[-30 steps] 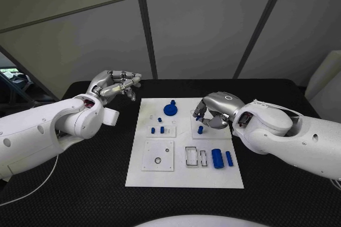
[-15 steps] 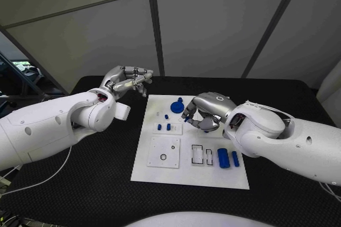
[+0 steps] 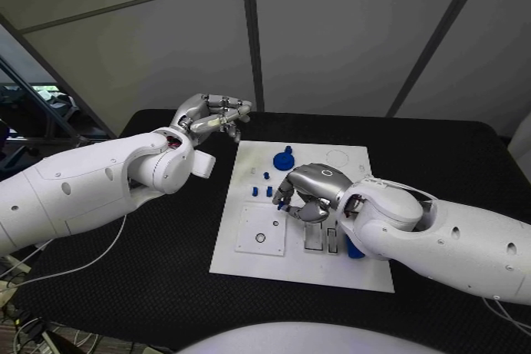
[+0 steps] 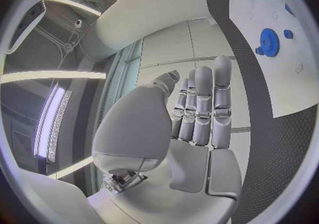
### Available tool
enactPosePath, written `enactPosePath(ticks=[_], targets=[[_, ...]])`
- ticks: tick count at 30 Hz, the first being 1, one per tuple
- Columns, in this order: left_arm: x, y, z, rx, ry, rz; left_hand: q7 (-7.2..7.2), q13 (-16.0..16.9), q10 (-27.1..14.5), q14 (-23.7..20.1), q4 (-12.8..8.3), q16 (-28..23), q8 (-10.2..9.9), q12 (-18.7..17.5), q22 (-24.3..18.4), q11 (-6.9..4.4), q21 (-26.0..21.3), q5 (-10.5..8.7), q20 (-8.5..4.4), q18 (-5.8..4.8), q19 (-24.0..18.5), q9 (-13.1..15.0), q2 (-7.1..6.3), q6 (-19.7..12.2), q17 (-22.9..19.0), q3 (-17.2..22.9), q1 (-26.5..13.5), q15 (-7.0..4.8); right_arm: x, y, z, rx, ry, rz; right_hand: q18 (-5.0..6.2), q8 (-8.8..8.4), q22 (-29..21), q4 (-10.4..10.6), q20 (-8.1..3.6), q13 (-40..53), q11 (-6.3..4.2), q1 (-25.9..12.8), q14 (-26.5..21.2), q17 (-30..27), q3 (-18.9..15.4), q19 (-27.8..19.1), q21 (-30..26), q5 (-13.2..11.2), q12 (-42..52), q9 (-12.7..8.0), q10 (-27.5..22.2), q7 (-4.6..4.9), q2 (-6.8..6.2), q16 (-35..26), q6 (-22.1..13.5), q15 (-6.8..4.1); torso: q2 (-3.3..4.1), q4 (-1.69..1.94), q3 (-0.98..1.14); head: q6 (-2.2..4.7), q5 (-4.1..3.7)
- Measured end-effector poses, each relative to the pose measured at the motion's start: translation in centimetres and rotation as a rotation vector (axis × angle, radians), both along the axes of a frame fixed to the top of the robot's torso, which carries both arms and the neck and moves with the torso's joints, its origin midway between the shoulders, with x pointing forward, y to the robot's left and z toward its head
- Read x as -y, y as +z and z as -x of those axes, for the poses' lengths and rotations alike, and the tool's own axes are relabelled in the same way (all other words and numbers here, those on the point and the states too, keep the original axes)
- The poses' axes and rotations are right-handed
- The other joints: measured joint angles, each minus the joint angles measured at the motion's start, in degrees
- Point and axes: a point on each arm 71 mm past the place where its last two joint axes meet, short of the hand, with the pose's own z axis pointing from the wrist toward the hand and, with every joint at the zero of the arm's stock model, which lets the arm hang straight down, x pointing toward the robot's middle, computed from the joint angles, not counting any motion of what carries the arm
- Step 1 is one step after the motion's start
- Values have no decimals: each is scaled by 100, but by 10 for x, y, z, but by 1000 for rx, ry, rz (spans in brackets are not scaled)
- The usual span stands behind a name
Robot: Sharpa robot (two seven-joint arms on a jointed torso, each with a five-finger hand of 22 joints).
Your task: Assemble the parts on the task board
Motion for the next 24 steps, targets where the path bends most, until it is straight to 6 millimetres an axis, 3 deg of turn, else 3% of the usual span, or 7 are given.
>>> enactPosePath(ticks=[8, 24], targets=[[3, 0, -1, -1, -6, 3, 0, -1, 0, 0, 0, 0, 0, 0, 1, 0, 0, 0, 0, 0, 0, 0, 0, 0, 0, 0, 0, 0, -5, -9, 5, -24, 21, 11, 0, -11, 8, 0, 0, 0, 0, 0, 0, 0, 0, 0, 0, 0, 0, -6, 0, 12, 0, 0, 12, 0, -1, 2, 7, -55, 101], [4, -1, -1, -2, -10, 4, -1, -2, 1, 0, 0, 0, 0, 0, 1, 0, 0, 0, 0, -1, 0, 0, 0, 0, -6, 0, 0, 0, -9, -18, 7, -45, 36, 37, 0, -17, 7, 0, 0, 2, 0, -56, 0, -1, -1, 0, 0, -1, -18, -5, 0, 11, 10, 0, 12, 0, -2, 1, 3, -105, 121]])
